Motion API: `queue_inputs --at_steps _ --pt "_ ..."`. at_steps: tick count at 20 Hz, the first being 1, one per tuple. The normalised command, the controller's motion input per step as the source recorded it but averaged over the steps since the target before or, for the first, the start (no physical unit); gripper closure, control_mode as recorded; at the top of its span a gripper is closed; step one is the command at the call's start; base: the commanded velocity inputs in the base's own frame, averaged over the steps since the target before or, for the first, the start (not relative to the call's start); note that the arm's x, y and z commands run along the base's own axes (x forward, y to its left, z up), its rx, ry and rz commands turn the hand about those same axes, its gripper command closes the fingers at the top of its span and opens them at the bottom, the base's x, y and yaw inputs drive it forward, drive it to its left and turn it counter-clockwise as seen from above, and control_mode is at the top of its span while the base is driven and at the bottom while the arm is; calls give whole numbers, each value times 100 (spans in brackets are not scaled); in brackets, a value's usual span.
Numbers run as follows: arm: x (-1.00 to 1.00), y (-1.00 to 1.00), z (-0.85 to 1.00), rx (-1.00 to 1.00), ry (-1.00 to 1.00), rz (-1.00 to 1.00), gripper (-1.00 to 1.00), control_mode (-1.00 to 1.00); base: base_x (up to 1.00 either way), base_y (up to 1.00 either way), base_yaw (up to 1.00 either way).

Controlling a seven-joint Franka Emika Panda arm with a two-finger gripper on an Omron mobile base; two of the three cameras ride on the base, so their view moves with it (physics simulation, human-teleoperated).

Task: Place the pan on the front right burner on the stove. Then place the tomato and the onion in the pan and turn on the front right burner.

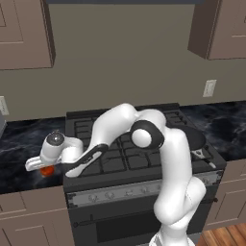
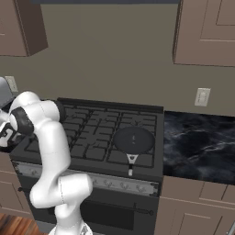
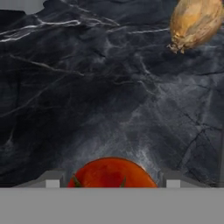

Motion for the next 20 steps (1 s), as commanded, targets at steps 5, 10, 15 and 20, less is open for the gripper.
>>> queue_inputs --at_steps 5,10,15,20 --pt "-18 -41 47 -3 -1 -4 100 -100 0 0 0" --pt "-24 -54 36 0 -1 -5 100 -100 0 0 0" --pt "-3 -65 37 0 0 -7 100 -100 0 0 0" --pt "2 -55 43 0 0 -9 100 -100 0 0 0"
